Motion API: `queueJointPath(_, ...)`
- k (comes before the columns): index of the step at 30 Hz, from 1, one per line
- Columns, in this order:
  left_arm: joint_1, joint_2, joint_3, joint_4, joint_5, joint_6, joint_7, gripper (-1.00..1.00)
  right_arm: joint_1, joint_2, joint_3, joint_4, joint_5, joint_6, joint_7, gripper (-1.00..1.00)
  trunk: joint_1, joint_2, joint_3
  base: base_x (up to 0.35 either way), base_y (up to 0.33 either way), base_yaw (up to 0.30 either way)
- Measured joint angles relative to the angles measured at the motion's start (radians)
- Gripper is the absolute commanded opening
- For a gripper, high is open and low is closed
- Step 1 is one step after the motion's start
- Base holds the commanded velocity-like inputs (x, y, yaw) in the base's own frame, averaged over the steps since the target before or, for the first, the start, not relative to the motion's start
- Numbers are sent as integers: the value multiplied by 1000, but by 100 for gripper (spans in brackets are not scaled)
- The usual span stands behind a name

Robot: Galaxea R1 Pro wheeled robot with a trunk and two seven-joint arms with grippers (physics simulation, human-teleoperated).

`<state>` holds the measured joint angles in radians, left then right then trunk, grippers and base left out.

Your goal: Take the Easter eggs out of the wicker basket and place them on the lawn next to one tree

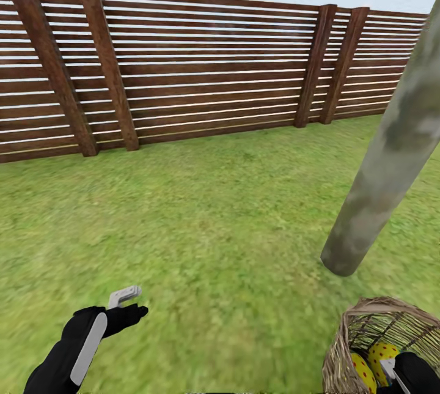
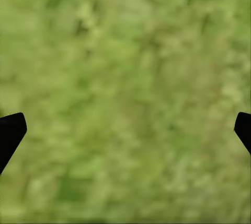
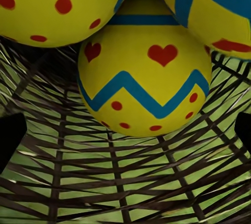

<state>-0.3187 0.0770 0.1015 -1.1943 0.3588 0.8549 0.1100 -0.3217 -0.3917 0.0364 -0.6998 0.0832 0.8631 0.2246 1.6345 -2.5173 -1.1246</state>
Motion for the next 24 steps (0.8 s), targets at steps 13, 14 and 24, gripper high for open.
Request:
queueJointPath(13, 0, -2, 0, 3, 2, 0, 0, 100, 0, -15, -9, -6, 1, -40, 1, 100, 6, -3, -50, 0, 0, 0)
queueJointPath(14, 0, -2, 0, 3, 2, 0, 0, 100, 0, -15, -10, -6, 1, -42, 1, 100, 6, -3, -54, 0, 0, 0)
queueJointPath(24, 0, -2, -2, 22, 1, 0, -1, 100, 0, -36, -16, -9, -1, -68, -1, 100, 11, -6, -93, 0, 0, 0)
